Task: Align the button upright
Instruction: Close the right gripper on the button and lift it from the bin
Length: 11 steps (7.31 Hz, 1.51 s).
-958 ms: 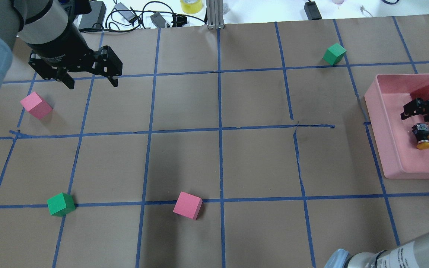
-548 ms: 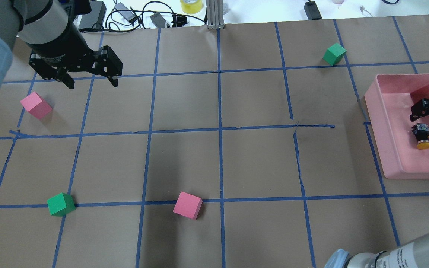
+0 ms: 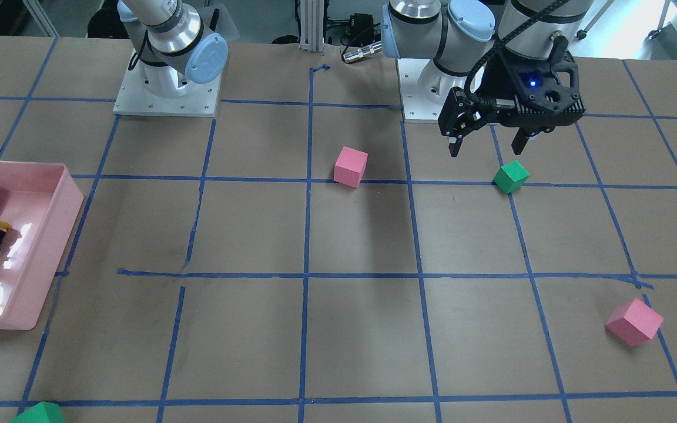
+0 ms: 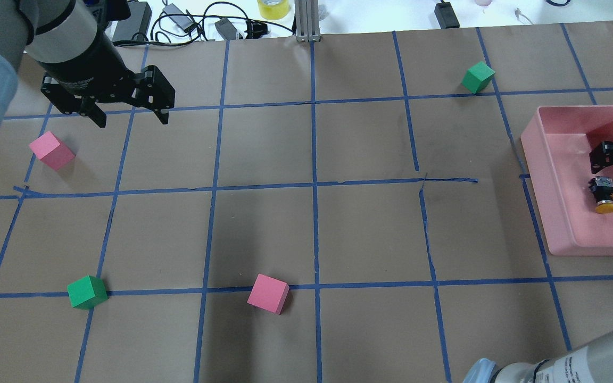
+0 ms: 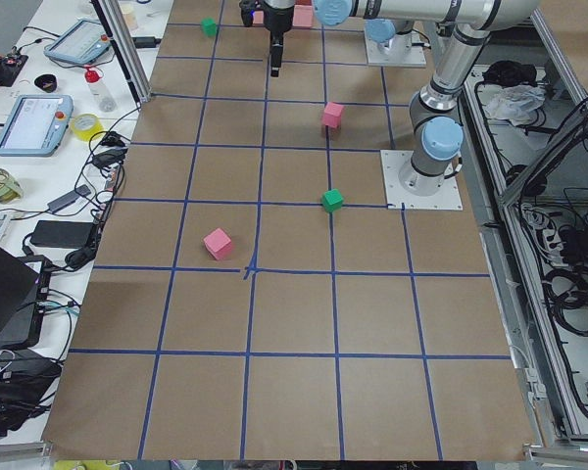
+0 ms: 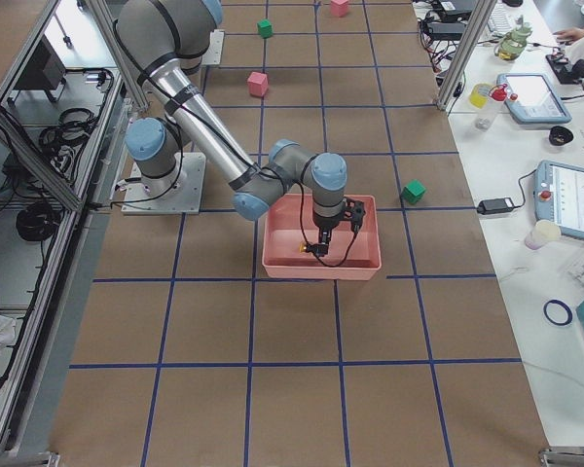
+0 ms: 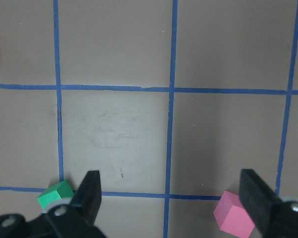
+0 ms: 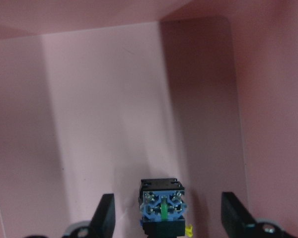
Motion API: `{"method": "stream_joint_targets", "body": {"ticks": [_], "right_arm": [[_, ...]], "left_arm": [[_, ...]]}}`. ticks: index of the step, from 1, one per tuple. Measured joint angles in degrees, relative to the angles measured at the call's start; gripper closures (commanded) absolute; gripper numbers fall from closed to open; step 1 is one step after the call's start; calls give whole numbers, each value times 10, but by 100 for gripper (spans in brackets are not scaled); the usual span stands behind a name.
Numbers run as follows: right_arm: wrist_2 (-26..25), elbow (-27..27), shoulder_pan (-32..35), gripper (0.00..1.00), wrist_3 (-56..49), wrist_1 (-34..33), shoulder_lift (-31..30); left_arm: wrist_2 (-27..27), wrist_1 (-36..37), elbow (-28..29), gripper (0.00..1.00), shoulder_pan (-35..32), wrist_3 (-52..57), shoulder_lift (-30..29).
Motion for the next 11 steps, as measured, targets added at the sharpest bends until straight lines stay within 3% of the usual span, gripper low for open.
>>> {"method": "stream_joint_targets", "body": {"ticks": [4, 11], "right_arm": [[2, 2, 2, 21, -51, -23, 23], [-9, 4, 1, 21, -54, -24, 33]], "left_arm": [[0, 0, 0, 0, 0, 0, 0], [0, 0, 0, 0, 0, 0, 0]]}}
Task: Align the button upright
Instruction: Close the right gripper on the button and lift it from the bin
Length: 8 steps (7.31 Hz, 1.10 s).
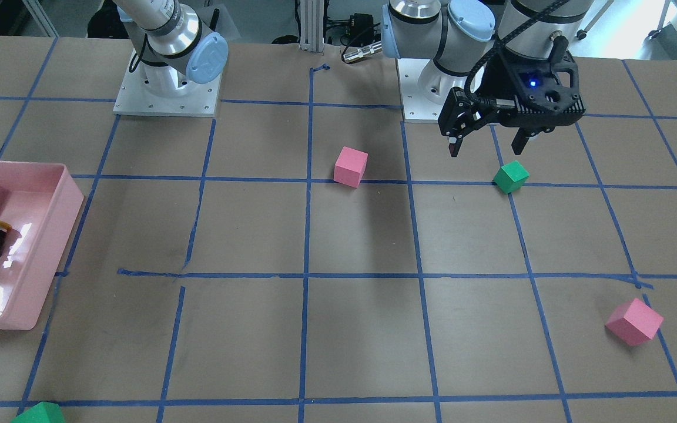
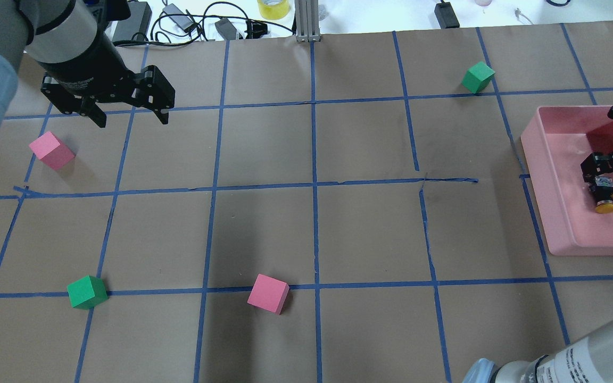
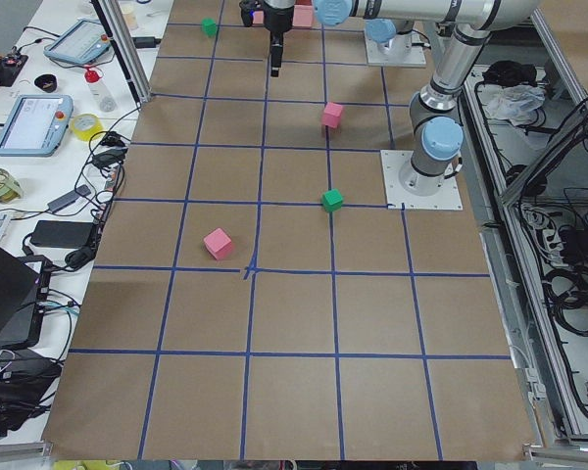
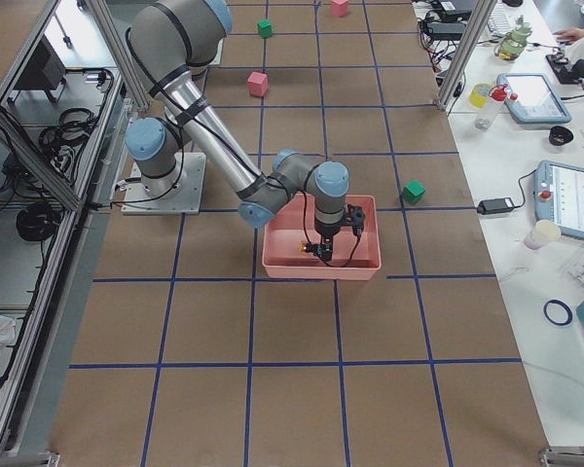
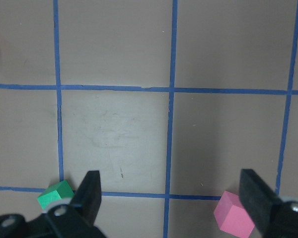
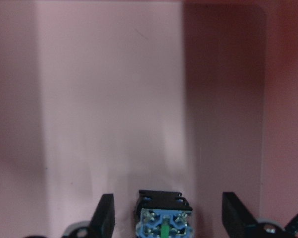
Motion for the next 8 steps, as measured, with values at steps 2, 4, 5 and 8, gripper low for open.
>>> {"method": "stream_joint_targets", "body": {"ticks": [2, 4, 5, 8], "right_arm": [[4, 0, 0, 21, 1, -1, 1], [4, 0, 0, 26, 2, -1, 4], [3, 1, 0, 32, 2, -1, 6], [-2, 0, 0, 78, 2, 4, 6]], "left_arm": [[0, 0, 0, 0, 0, 0, 0], [0, 0, 0, 0, 0, 0, 0], [0, 0, 0, 0, 0, 0, 0], [0, 0, 0, 0, 0, 0, 0]]}}
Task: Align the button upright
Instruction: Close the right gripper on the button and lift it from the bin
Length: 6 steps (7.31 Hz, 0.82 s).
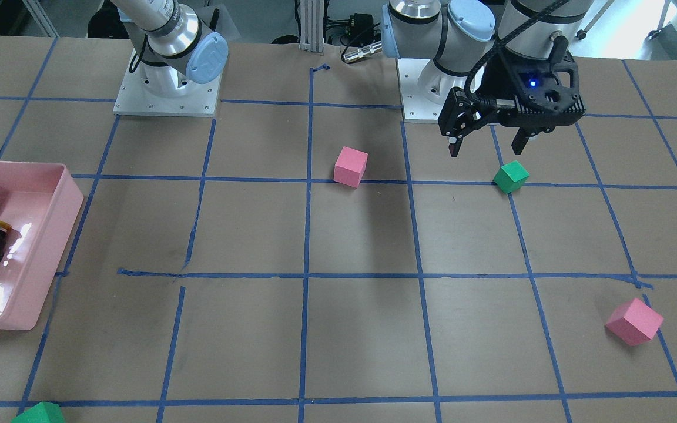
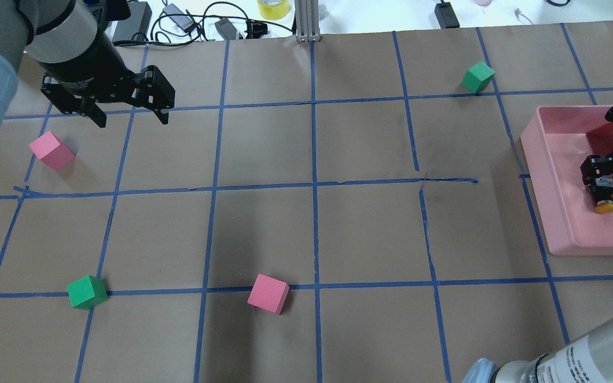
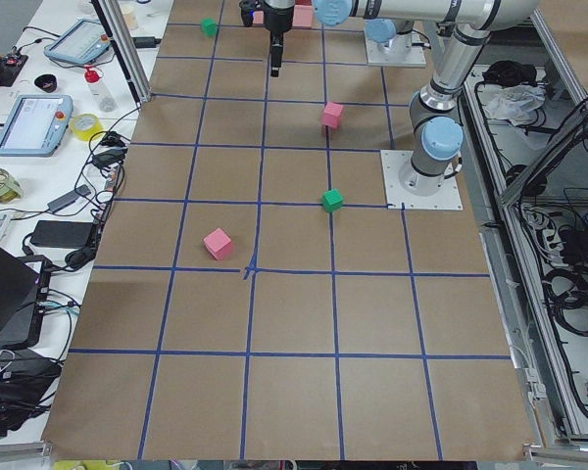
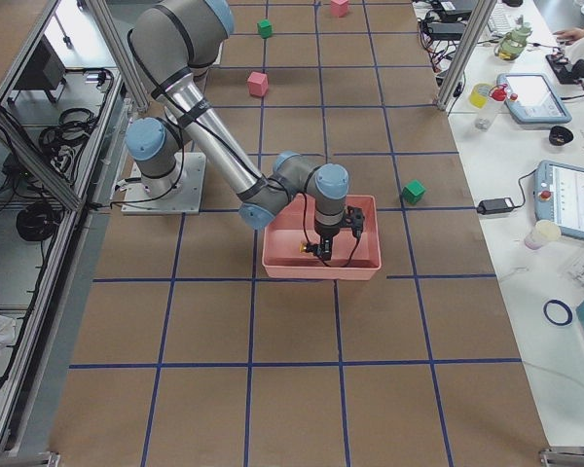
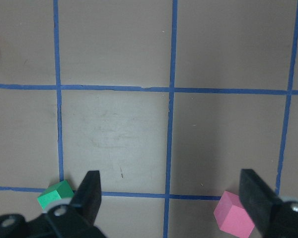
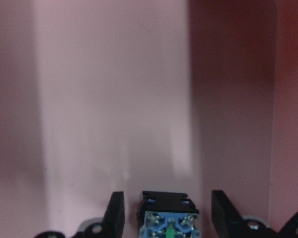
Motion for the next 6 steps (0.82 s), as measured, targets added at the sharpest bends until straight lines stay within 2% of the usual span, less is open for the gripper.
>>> {"method": "stream_joint_targets", "body": {"ticks": [2, 4, 6], "right_arm": [[-2, 0, 0, 92, 0, 3, -2], [-2, 0, 0, 97, 3, 4, -5], [-1, -1, -1, 98, 3, 5, -7]], "left_arm": [[0, 0, 0, 0, 0, 0, 0], [0, 0, 0, 0, 0, 0, 0], [0, 0, 1, 0, 0, 0, 0]]}}
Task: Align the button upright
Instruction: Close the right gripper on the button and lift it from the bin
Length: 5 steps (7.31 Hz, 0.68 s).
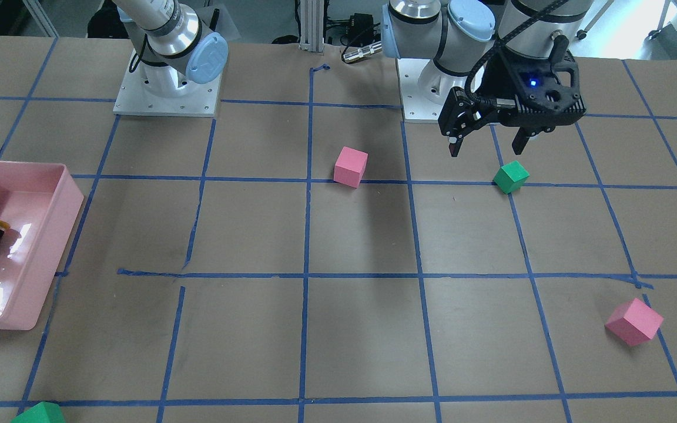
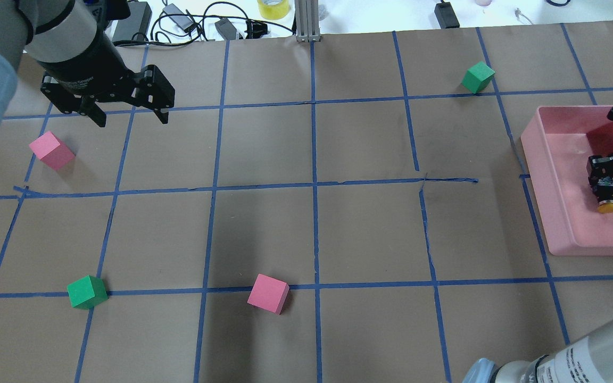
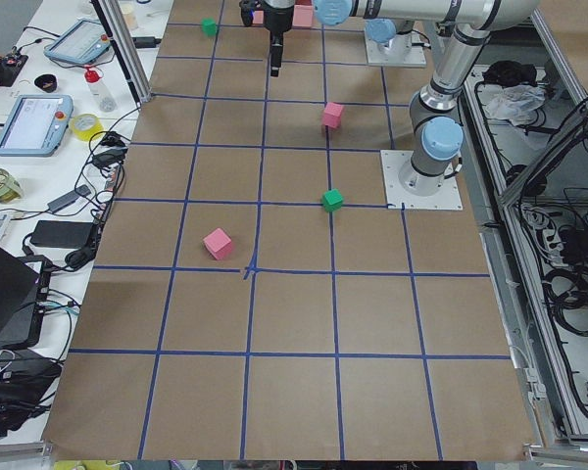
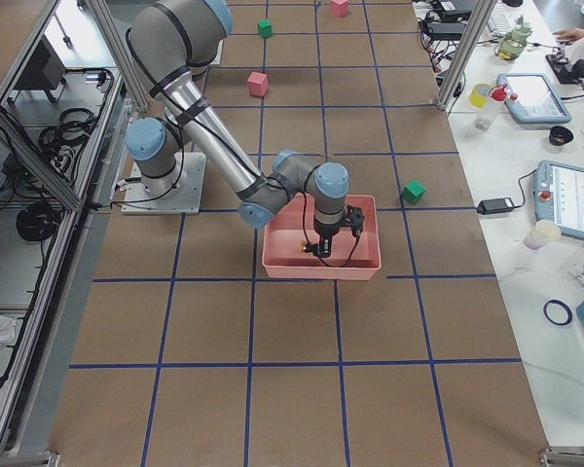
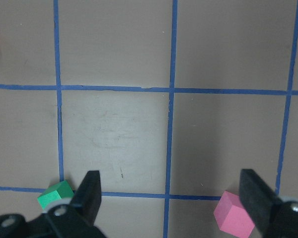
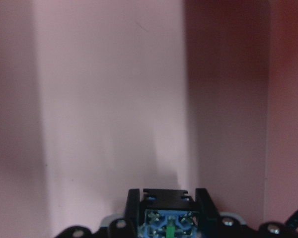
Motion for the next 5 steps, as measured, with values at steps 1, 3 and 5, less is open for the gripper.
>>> {"method": "stream_joint_targets", "body": {"ticks": [1, 3, 5], "right_arm": [[0, -3, 0, 98, 0, 1, -2], [2, -11, 2, 100, 1, 16, -27], [3, -40, 17, 100, 6, 89, -64]], "left_arm": [[0, 0, 0, 0, 0, 0, 0], [0, 0, 0, 0, 0, 0, 0], [0, 0, 0, 0, 0, 0, 0]]}}
